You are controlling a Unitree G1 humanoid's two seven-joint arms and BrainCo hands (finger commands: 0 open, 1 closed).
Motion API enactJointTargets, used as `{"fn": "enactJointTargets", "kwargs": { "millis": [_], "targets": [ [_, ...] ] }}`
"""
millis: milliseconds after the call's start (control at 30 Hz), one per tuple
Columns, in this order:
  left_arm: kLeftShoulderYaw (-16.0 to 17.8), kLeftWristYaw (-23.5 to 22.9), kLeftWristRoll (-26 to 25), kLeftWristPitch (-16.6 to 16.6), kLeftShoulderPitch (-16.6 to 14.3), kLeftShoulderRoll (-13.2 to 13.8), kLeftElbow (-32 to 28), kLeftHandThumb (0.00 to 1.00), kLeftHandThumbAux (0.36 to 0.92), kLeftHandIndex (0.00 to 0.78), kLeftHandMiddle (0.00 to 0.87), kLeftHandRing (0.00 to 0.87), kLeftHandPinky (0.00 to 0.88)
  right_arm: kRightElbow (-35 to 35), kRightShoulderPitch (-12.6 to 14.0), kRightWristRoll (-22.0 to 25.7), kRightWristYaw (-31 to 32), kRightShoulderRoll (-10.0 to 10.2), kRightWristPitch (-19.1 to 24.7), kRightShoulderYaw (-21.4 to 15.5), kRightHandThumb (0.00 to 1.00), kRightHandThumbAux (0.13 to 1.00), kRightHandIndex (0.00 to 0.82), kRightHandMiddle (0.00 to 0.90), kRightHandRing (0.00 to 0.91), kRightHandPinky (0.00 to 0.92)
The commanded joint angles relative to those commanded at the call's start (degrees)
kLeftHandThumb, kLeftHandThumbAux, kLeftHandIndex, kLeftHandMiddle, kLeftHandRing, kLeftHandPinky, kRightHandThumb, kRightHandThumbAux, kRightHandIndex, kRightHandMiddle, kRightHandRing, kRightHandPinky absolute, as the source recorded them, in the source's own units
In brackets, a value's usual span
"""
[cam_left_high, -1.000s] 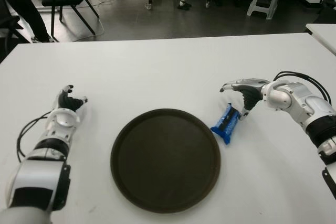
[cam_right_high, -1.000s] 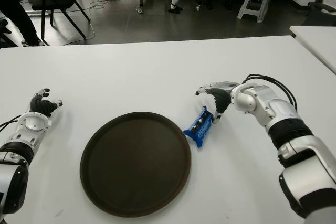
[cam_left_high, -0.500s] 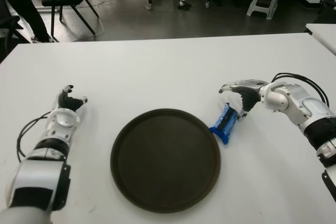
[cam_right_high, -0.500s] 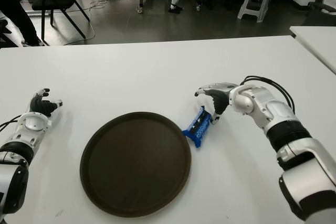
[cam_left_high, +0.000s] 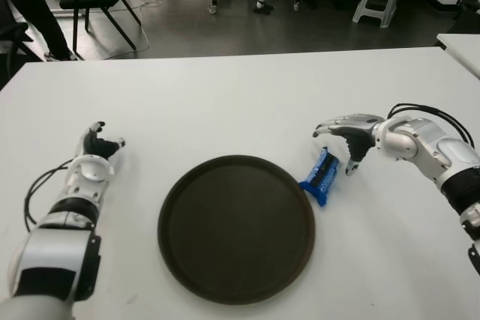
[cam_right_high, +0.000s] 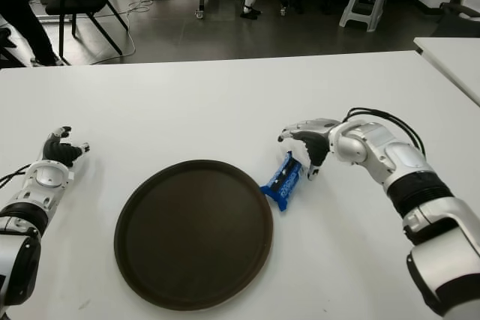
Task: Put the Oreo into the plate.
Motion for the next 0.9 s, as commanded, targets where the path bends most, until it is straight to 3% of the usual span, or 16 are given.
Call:
{"fn": "enactJointTargets", "kwargs": {
  "millis": [367, 900],
  "targets": [
    [-0.6, 0.0, 0.6, 0.6, 0.0, 0.2, 0.1, 0.274, 0.742, 0.032, 0.109, 0.142, 0.166, -0.5, 0.0, -2.1, -1.2, -1.2, -1.8, 0.6, 0.000, 0.901, 0.000, 0.000, 0.000, 0.000],
    [-0.7, -0.2, 0.6, 0.6, -0.1, 0.2, 0.0, 0.249, 0.749, 0.040, 0.118, 0.156, 0.183, 2.5, -1.3, -10.3, -13.6, -4.2, -9.4, 3.8, 0.000, 0.881, 0.000, 0.000, 0.000, 0.000]
  ]
}}
